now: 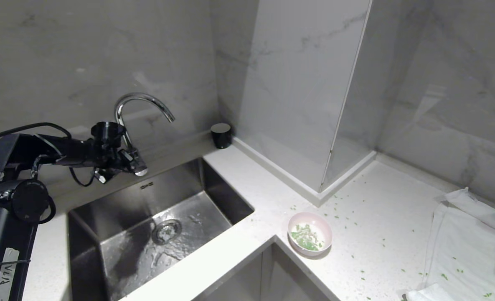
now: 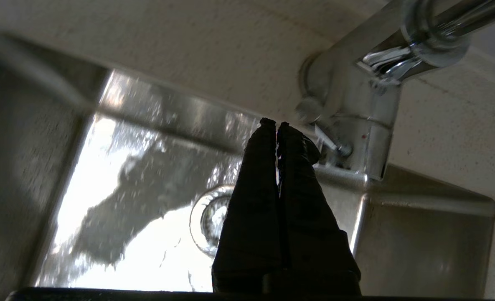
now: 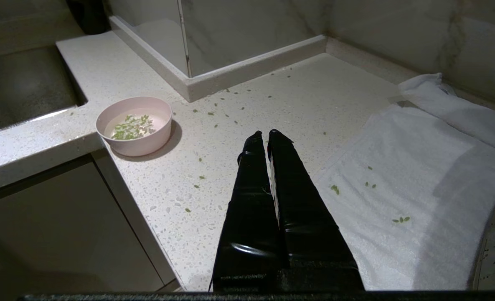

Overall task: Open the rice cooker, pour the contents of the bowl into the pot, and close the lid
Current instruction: Turn off the tap

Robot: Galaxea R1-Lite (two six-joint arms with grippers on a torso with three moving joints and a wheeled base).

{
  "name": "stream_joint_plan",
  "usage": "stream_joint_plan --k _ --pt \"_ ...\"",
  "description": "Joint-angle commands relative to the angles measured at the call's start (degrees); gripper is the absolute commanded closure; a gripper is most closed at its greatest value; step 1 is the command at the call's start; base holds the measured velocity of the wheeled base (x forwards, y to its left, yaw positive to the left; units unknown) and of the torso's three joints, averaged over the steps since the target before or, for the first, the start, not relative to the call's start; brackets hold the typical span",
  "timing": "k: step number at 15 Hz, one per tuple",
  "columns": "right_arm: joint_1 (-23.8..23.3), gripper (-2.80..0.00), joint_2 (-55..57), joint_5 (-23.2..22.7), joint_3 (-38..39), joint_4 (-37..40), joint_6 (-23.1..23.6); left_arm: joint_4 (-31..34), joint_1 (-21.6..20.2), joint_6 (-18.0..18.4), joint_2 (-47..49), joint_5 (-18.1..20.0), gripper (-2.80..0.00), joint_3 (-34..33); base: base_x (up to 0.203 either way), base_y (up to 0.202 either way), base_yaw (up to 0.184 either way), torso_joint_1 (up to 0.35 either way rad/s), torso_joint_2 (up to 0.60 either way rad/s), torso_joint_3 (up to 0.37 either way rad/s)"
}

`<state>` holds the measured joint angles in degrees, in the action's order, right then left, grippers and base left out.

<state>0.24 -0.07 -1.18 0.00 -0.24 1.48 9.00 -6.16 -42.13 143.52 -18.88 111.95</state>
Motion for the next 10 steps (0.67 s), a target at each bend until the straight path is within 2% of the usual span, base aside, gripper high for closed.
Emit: stream_joint_plan --k 1,4,7,8,10 --pt "0.02 0.0 -0.01 -0.05 0.09 -0.02 0.01 5.04 0.87 -1.95 -3.19 0.35 0.0 -0.61 0.0 0.0 0.0 0.0 0.0 0.0" --pt "0.02 0.0 0.04 -0.05 0.09 -0.06 0.01 11.06 3.91 -4.13 -8.28 2.31 0.0 -3.91 0.0 0.0 0.0 0.0 0.0 0.0" --pt "0.02 0.0 -0.01 -0.05 0.09 -0.02 0.01 10.75 7.98 -4.24 -16.92 6.8 0.0 -15.42 0.0 0.0 0.0 0.0 0.0 0.0" --pt "0.02 0.0 -0.01 -0.05 0.09 -0.02 0.01 9.57 9.82 -3.55 -20.37 8.29 0.0 -19.42 0.0 0.0 0.0 0.0 0.0 0.0" --pt "0.02 0.0 0.05 -0.05 0.09 -0.02 0.01 5.48 13.23 0.37 -27.64 11.09 0.0 -27.46 0.0 0.0 0.0 0.0 0.0 0.0"
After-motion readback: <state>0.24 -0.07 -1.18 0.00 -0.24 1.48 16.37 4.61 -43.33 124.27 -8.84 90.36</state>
